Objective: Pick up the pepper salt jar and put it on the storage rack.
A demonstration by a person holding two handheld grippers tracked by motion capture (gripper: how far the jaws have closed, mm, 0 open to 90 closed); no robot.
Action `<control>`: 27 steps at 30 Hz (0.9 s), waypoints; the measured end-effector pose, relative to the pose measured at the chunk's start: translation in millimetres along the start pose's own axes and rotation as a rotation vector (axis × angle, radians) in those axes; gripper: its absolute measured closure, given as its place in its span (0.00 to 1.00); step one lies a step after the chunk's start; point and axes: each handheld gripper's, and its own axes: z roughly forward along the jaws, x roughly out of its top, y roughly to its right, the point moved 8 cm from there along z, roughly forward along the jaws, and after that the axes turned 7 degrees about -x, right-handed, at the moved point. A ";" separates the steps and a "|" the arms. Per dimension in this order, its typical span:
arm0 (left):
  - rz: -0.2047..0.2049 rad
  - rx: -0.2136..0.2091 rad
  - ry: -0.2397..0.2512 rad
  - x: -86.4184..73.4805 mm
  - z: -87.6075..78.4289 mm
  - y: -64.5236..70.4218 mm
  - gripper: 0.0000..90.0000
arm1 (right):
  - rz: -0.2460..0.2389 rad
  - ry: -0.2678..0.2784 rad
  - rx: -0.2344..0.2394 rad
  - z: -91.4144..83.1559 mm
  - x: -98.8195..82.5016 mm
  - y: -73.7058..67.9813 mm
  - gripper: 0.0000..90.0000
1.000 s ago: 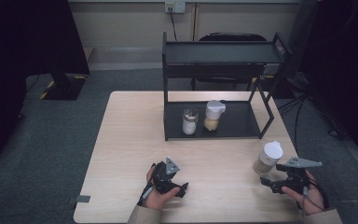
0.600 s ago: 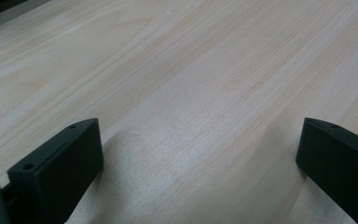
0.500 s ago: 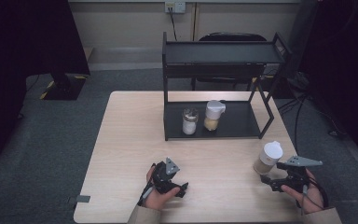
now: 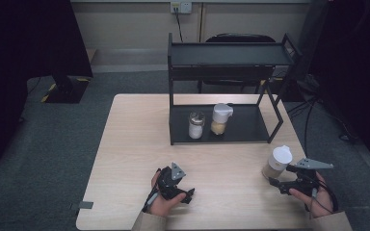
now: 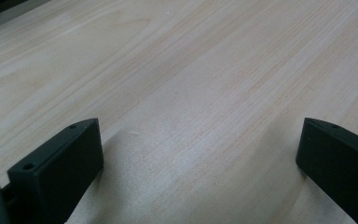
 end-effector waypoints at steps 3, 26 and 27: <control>0.000 0.000 0.000 0.0 0.0 0.0 0.00 | -0.004 0.003 -0.004 1.5 1.5 -0.3 0.02; -0.002 -0.001 0.000 0.0 0.1 0.1 0.00 | -0.016 0.094 -0.058 10.1 6.1 -1.9 0.22; -0.001 -0.001 0.000 0.0 0.0 0.0 0.00 | -0.017 0.094 -0.056 10.8 6.3 -2.0 0.23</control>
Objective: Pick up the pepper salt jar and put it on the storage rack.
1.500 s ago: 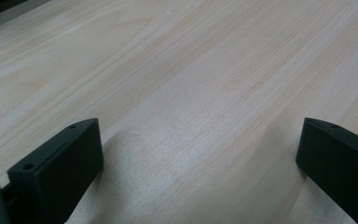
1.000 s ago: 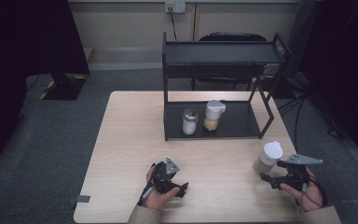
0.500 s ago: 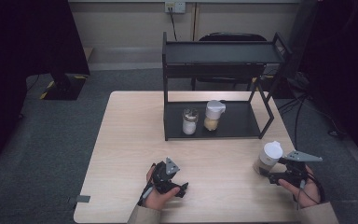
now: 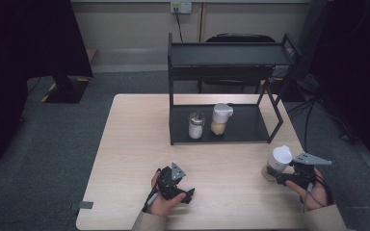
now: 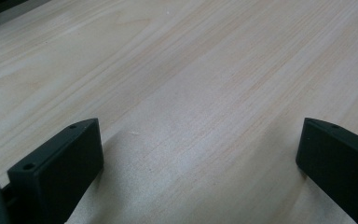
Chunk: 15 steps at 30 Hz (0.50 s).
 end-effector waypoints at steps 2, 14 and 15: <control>0.000 0.000 0.000 0.0 0.0 0.0 0.00 | -0.005 0.005 0.001 1.3 0.0 -0.8 0.25; 0.000 0.000 0.000 0.0 0.0 0.0 0.00 | -0.030 0.043 -0.011 2.1 3.6 -6.7 0.33; 0.000 0.000 0.000 0.0 0.0 0.0 0.00 | -0.031 0.044 -0.012 2.0 3.6 -6.7 0.34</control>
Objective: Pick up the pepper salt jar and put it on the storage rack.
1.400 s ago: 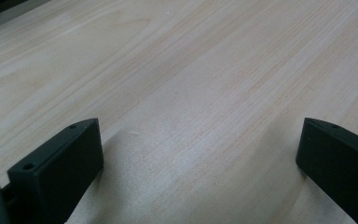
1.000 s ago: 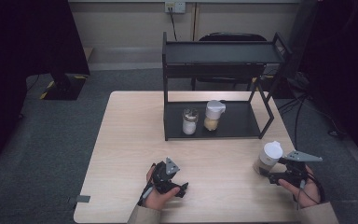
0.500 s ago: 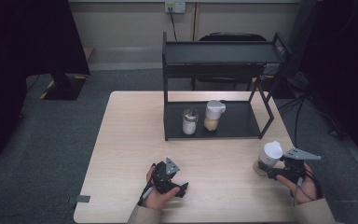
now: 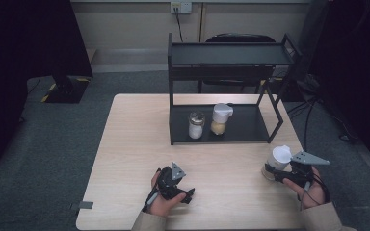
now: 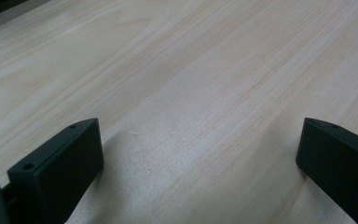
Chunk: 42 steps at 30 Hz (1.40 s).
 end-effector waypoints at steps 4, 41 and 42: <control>0.002 0.001 0.000 0.1 0.0 -0.1 0.00 | -0.003 0.002 -0.005 -0.2 0.0 -1.0 0.34; 0.003 0.000 -0.001 0.1 -0.1 -0.2 0.00 | -0.012 0.004 0.038 25.7 39.8 -16.9 0.34; 0.003 0.000 -0.001 0.1 -0.1 -0.2 0.00 | -0.011 0.002 0.040 26.9 41.2 -17.4 0.34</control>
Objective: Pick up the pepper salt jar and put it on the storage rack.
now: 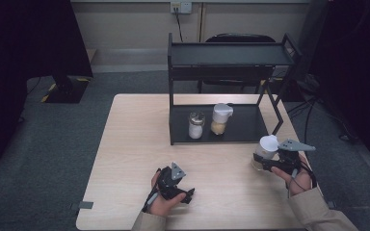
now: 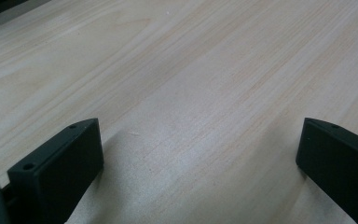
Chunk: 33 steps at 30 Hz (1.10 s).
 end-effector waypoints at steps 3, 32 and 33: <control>0.000 0.000 0.000 0.0 0.0 0.0 0.00 | -0.005 -0.001 0.000 3.2 4.2 -1.6 0.34; -0.001 0.000 0.000 0.0 0.0 0.1 0.00 | 0.020 0.001 -0.028 31.4 29.5 -0.8 0.34; 0.000 0.000 0.000 0.0 0.0 0.0 0.00 | 0.020 0.002 -0.031 32.7 30.6 -1.5 0.34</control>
